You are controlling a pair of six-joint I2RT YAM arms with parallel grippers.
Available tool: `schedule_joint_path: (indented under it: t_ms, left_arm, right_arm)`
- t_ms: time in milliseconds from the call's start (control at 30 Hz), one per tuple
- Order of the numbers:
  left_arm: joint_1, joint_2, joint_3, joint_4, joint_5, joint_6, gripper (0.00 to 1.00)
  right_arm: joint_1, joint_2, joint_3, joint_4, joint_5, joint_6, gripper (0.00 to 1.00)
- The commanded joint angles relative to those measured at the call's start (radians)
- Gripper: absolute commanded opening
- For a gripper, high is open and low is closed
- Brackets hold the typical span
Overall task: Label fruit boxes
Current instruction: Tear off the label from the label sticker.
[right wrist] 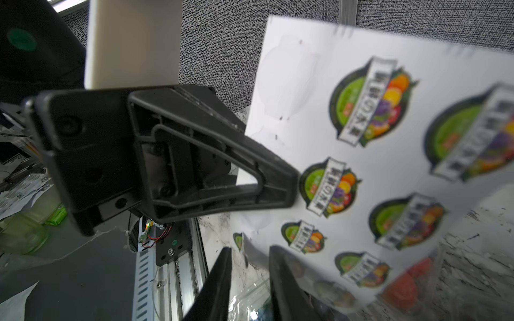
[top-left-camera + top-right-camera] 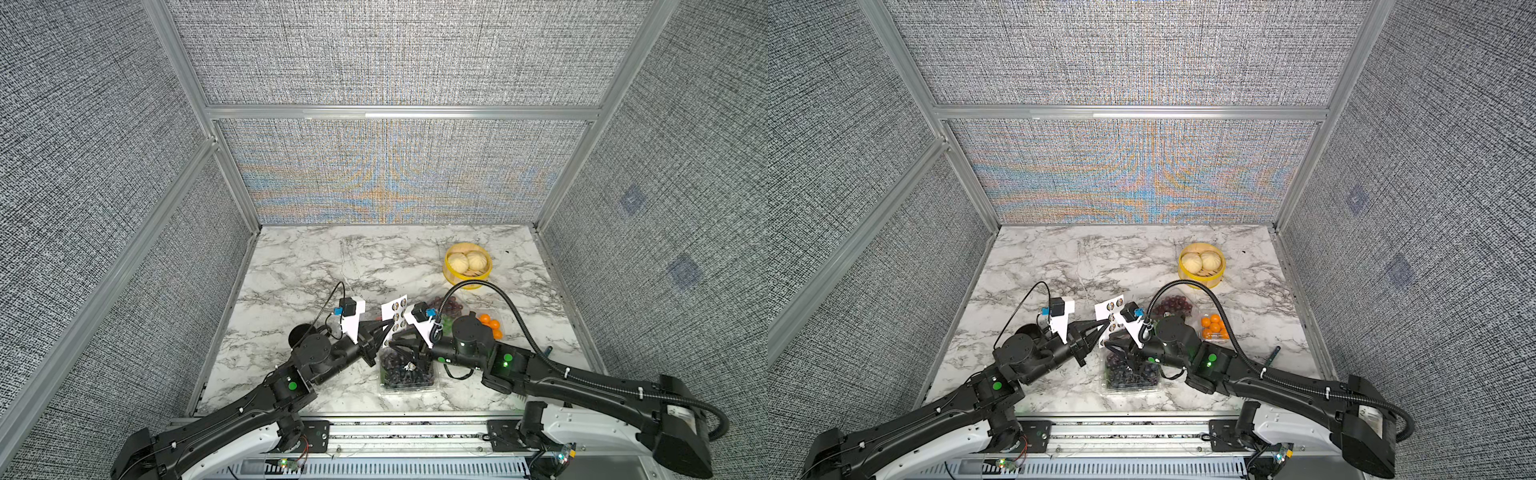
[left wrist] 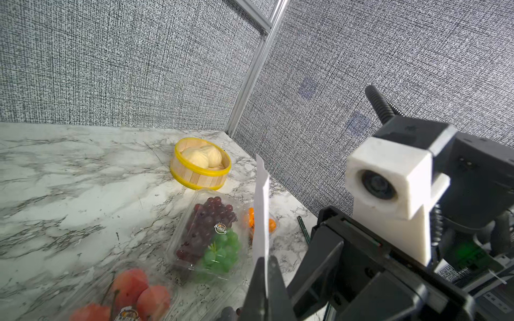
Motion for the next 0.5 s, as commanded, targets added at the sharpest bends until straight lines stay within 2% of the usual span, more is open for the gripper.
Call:
schedule_joint_path:
  t_ms: [0, 167, 400, 467]
  left_arm:
    - [0.0, 0.005, 0.009, 0.029, 0.018, 0.002, 0.0]
    - [0.0, 0.01, 0.006, 0.025, 0.016, 0.0, 0.0]
    - [0.001, 0.016, 0.009, 0.027, 0.014, -0.008, 0.0]
    - [0.0, 0.019, 0.01, 0.027, 0.014, -0.009, 0.0]
  right_arm:
    - [0.001, 0.017, 0.019, 0.033, -0.015, -0.007, 0.2]
    - [0.001, 0.022, 0.017, 0.04, -0.017, -0.007, 0.02]
    - [0.001, 0.027, 0.011, 0.038, -0.014, -0.006, 0.08]
    - [0.001, 0.024, 0.007, 0.04, -0.016, -0.007, 0.13]
